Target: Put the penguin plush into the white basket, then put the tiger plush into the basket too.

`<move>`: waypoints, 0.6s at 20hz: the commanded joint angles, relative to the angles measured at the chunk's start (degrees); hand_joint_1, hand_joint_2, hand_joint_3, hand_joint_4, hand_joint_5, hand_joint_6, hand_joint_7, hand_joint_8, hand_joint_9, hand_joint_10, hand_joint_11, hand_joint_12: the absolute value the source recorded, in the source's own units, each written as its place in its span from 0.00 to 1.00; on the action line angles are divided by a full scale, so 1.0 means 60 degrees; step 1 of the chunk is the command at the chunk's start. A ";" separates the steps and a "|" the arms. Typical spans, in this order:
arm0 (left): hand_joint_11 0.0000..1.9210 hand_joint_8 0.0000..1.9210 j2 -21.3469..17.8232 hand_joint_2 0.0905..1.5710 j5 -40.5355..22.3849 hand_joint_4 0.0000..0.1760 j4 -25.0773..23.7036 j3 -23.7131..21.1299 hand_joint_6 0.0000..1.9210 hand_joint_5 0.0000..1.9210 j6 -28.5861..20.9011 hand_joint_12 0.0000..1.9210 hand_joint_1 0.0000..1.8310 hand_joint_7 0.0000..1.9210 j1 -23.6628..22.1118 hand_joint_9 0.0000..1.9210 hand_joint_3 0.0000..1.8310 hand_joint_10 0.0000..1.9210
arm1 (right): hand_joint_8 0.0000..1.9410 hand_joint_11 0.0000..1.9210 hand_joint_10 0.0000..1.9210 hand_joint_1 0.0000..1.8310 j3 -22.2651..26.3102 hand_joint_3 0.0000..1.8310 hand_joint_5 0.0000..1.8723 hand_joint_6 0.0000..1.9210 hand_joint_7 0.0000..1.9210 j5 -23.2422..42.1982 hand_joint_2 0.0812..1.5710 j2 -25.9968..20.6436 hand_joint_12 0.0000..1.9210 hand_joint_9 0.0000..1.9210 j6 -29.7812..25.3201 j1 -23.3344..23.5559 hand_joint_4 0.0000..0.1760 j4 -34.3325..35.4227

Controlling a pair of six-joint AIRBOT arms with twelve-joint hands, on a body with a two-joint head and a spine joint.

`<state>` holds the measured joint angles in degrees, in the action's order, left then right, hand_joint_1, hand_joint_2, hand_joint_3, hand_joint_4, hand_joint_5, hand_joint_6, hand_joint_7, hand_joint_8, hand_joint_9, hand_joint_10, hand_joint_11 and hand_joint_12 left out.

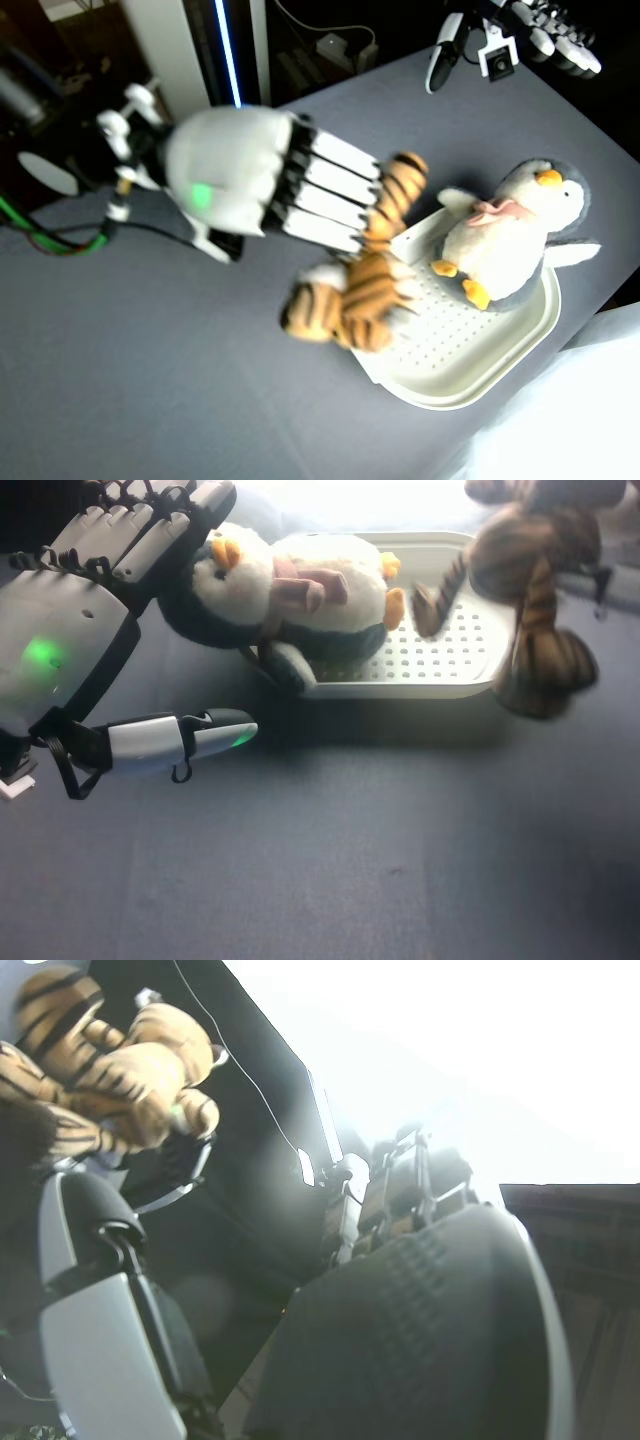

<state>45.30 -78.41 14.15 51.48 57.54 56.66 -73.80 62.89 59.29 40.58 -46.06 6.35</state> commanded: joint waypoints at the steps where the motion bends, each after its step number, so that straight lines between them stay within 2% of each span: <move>1: 0.00 0.00 0.0011 0.50 -0.1127 0.49 -0.0257 -0.0010 0.01 0.04 -0.0023 0.00 0.48 0.00 -0.0086 0.00 0.00 0.00 | 0.77 0.34 0.71 0.67 -0.0088 0.00 0.50 0.47 0.40 0.0420 0.74 0.0096 0.85 0.36 -0.0032 0.0193 0.00 -0.0012; 2: 0.00 0.00 0.0024 0.50 -0.1112 0.55 -0.0257 -0.0002 0.01 0.04 -0.0025 0.00 0.48 0.00 -0.0087 0.00 0.00 0.00 | 0.74 0.32 0.60 0.67 -0.0316 0.00 0.50 0.47 0.42 -0.0049 0.74 0.0280 0.78 0.37 -0.0032 0.0423 0.00 -0.0145; 4: 0.00 0.00 0.0035 0.50 -0.1075 0.56 -0.0255 0.0019 0.00 0.04 -0.0075 0.00 0.48 0.00 -0.0083 0.00 0.00 0.00 | 0.75 0.27 0.50 0.66 -0.0560 0.00 0.51 0.51 0.37 -0.0616 0.75 0.0476 0.76 0.33 -0.0032 0.0624 0.00 -0.0329; 5: 0.00 0.00 0.0037 0.49 -0.1072 0.59 -0.0257 0.0019 0.00 0.04 -0.0087 0.00 0.48 0.00 -0.0083 0.00 0.00 0.00 | 0.33 0.20 0.35 0.62 -0.0584 0.00 0.44 0.63 0.28 -0.0770 0.76 0.0500 0.69 0.27 -0.0032 0.0638 0.00 -0.0391; 6: 0.00 0.00 0.0037 0.49 -0.1082 0.55 -0.0258 0.0018 0.01 0.05 -0.0089 0.00 0.48 0.00 -0.0083 0.00 0.00 0.00 | 0.11 0.04 0.15 0.55 -0.0575 0.00 0.33 0.24 0.24 -0.0814 0.75 0.0500 0.59 0.19 -0.0032 0.0635 0.00 -0.0420; 7: 0.01 0.00 0.0037 0.49 -0.1106 0.55 -0.0258 0.0016 0.01 0.05 -0.0090 0.00 0.47 0.00 -0.0074 0.00 0.00 0.00 | 0.03 0.01 0.06 0.51 -0.0558 0.00 0.32 0.08 0.24 -0.0823 0.74 0.0500 0.49 0.17 -0.0033 0.0595 0.00 -0.0422; 8: 0.02 0.00 0.0037 0.49 -0.1121 0.43 -0.0246 0.0007 0.00 0.05 -0.0091 0.01 0.47 0.00 -0.0052 0.00 0.00 0.00 | 0.01 0.00 0.02 0.46 -0.0543 0.00 0.30 0.02 0.21 -0.0823 0.75 0.0500 0.40 0.14 -0.0033 0.0533 0.00 -0.0422; 9: 0.01 0.00 0.0040 0.49 -0.1117 0.35 -0.0208 -0.0002 0.01 0.06 -0.0091 0.00 0.48 0.00 -0.0024 0.00 0.00 0.00 | 0.00 0.00 0.00 0.49 -0.0527 0.00 0.30 0.01 0.18 -0.0823 0.77 0.0499 0.32 0.12 -0.0033 0.0501 0.00 -0.0419; 11: 0.01 0.00 0.0039 0.49 -0.1133 0.48 -0.0150 -0.0009 0.00 0.05 -0.0111 0.01 0.47 0.00 0.0043 0.00 0.00 0.00 | 0.00 0.00 0.00 0.57 -0.0507 0.00 0.30 0.00 0.15 -0.0821 0.78 0.0495 0.22 0.10 -0.0033 0.0468 0.00 -0.0364; 12: 0.03 0.00 0.0039 0.48 -0.1187 0.45 -0.0125 -0.0008 0.00 0.05 -0.0152 0.02 0.48 0.00 0.0080 0.00 0.00 0.00 | 0.00 0.00 0.00 0.53 -0.0460 0.01 0.29 0.00 0.15 -0.0730 0.79 0.0487 0.21 0.10 -0.0039 0.0410 0.05 -0.0278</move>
<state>45.36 -78.54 14.83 51.53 56.84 57.84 -76.40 51.59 62.30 40.60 -44.23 4.51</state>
